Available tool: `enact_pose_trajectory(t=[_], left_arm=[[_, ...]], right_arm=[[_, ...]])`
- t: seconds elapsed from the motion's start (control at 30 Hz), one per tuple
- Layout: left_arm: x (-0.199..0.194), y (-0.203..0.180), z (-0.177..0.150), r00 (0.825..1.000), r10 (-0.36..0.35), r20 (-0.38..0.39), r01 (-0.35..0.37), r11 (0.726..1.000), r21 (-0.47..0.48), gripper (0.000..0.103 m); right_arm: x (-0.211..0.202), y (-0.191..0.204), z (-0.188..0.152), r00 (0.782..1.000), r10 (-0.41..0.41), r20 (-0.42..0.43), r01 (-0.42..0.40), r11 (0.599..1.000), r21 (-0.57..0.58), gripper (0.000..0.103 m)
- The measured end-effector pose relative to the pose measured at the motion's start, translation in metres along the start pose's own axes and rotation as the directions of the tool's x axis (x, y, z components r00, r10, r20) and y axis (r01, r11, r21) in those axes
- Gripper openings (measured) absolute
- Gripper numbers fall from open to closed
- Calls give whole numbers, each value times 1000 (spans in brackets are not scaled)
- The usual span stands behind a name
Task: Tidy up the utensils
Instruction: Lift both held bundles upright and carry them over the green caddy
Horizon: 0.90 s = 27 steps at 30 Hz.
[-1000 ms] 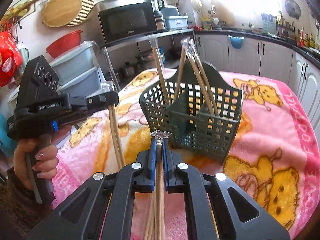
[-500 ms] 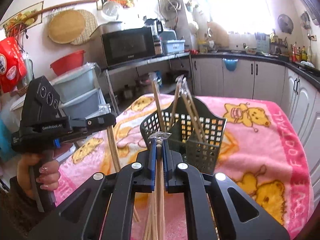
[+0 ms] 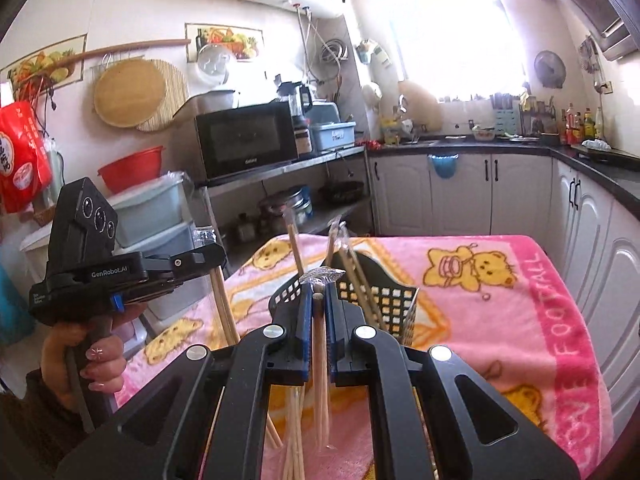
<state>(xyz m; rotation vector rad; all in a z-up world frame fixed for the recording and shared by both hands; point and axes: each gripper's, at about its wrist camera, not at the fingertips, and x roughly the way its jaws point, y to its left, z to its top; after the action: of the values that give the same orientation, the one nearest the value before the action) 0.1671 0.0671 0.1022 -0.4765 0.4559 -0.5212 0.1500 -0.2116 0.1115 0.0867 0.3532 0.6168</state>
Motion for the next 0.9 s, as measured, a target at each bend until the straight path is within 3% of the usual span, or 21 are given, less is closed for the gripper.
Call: enact_pose_trajectory(t=[0.63,0.9], left_arm=[[19,-38,36,997,-25,72,19,996,91,3],[18,-49,60,991,0,136,-19,990,137,3]], right_arm=[[-17,-13,34,991,-62,117,64,998,-11,6],[-21,-19,55,980,-80,183,87,996,-30,6]])
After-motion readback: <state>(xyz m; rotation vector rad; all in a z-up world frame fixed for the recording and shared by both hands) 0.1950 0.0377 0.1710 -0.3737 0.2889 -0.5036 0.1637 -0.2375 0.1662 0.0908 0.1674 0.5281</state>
